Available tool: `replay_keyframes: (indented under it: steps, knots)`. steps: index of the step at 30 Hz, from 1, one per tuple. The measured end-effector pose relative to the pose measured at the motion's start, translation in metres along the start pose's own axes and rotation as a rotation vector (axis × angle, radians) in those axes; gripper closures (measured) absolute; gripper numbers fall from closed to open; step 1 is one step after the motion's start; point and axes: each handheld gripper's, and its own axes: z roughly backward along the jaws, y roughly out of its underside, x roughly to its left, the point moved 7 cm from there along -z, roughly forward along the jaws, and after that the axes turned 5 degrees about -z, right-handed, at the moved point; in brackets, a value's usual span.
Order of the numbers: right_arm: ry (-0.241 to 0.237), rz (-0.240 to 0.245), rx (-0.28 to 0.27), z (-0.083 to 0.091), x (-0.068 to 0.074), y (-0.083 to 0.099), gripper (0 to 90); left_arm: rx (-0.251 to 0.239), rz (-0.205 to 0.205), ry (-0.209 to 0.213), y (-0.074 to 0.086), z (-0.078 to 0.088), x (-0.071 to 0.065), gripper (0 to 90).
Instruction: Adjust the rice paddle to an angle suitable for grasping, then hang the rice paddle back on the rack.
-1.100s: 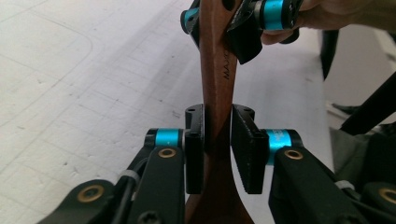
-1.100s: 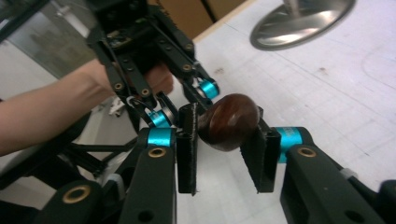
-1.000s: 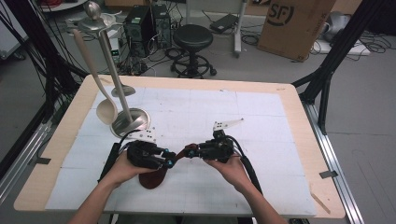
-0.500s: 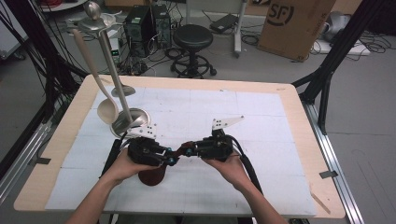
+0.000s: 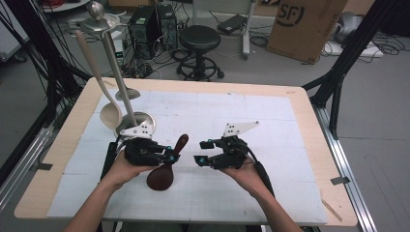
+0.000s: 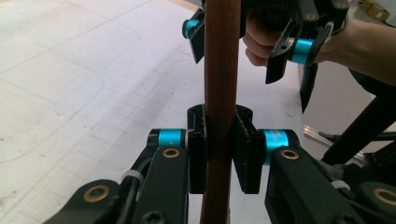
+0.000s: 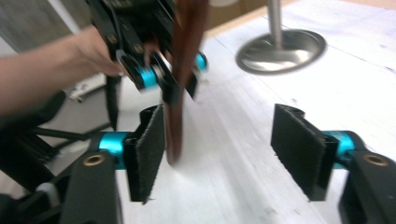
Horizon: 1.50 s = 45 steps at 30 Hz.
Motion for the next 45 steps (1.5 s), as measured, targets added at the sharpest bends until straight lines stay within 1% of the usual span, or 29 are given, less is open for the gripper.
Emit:
replay_keyframes:
  steps: [1, 4, 6, 9, 12, 13, 14, 17, 19, 22, 26, 27, 31, 34, 36, 39, 45]
  knots:
    - [0.012, 0.002, 0.005, 0.002, -0.002, 0.001, 30.0, -0.002, 0.000, -0.005, 0.000, 0.002, 0.001, 77.5]
    - [0.067, 0.001, 0.018, 0.007, -0.009, 0.005, 24.2, -0.007, 0.004, -0.021, -0.001, 0.007, 0.004, 77.5]
    - [0.092, 0.000, 0.025, 0.011, -0.013, 0.008, 23.0, -0.009, 0.002, -0.026, -0.001, 0.010, 0.006, 77.5]
    - [0.116, 0.006, 0.024, 0.015, -0.017, 0.010, 20.8, -0.012, -0.003, -0.040, -0.003, 0.014, 0.008, 77.6]
    - [0.163, 0.012, 0.016, 0.022, -0.022, 0.012, 16.7, -0.026, -0.006, -0.054, -0.006, 0.021, 0.011, 77.6]
    - [0.184, 0.013, 0.021, 0.024, -0.024, 0.014, 15.1, -0.028, -0.004, -0.057, -0.007, 0.022, 0.011, 77.7]
    - [0.195, 0.019, 0.023, 0.025, -0.025, 0.015, 15.0, -0.034, -0.001, -0.064, -0.008, 0.024, 0.012, 77.7]
    - [0.208, 0.017, 0.024, 0.032, -0.028, 0.018, 15.0, -0.041, -0.004, -0.075, -0.009, 0.029, 0.014, 77.7]
    - [0.215, 0.018, 0.014, 0.036, -0.030, 0.019, 15.0, -0.038, -0.004, -0.080, -0.010, 0.032, 0.015, 77.7]
    - [0.238, 0.017, 0.012, 0.043, -0.033, 0.022, 15.0, -0.039, -0.009, -0.092, -0.011, 0.037, 0.017, 77.7]
    - [0.258, 0.013, 0.011, 0.051, -0.036, 0.024, 15.0, -0.054, -0.002, -0.109, -0.012, 0.044, 0.020, 77.7]
    - [0.263, 0.019, 0.008, 0.052, -0.037, 0.025, 14.9, -0.057, -0.002, -0.110, -0.012, 0.046, 0.021, 77.7]
    - [0.279, 0.015, 0.011, 0.059, -0.039, 0.028, 14.3, -0.065, -0.003, -0.123, -0.014, 0.051, 0.023, 77.7]
    - [0.289, 0.011, 0.008, 0.063, -0.041, 0.030, 13.3, -0.069, -0.005, -0.125, -0.014, 0.055, 0.023, 77.7]
    - [0.295, 0.008, 0.016, 0.065, -0.042, 0.032, 12.6, -0.068, -0.005, -0.128, -0.015, 0.057, 0.024, 77.7]
    - [0.300, 0.005, 0.013, 0.067, -0.044, 0.033, 11.5, -0.080, -0.001, -0.137, -0.017, 0.061, 0.026, 77.7]
    - [0.316, 0.001, 0.008, 0.070, -0.046, 0.038, 10.7, -0.099, -0.007, -0.150, -0.022, 0.071, 0.028, 77.7]
